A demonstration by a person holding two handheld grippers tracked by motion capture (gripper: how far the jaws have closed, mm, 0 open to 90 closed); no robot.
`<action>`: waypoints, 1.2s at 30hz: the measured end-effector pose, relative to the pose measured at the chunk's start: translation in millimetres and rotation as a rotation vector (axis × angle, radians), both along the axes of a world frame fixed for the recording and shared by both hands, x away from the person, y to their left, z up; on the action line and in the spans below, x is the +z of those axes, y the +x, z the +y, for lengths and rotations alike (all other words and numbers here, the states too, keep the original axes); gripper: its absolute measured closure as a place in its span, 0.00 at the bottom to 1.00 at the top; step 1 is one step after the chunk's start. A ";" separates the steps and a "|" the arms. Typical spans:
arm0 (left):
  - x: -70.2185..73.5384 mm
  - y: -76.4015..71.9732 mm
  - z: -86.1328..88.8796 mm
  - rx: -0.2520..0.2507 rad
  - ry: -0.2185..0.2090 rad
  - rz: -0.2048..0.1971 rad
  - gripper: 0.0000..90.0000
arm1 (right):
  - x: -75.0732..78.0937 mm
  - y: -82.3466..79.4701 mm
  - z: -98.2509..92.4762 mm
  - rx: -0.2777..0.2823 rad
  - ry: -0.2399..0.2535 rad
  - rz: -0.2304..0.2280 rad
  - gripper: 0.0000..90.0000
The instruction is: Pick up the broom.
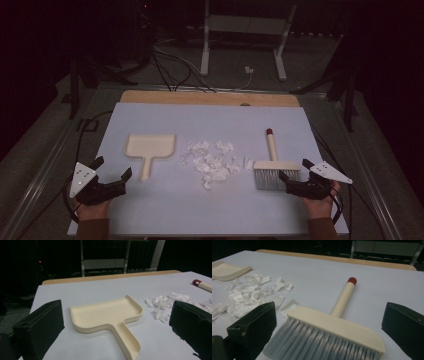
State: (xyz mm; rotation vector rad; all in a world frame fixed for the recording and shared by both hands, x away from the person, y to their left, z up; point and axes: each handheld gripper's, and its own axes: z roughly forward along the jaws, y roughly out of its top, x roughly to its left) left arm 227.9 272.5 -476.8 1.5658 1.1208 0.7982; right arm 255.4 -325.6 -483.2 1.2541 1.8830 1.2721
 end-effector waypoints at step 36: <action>-7.0 0.8 -1.6 0.119 0.027 0.043 0.00 | 67.4 51.0 15.8 -0.056 -0.049 0.015 0.00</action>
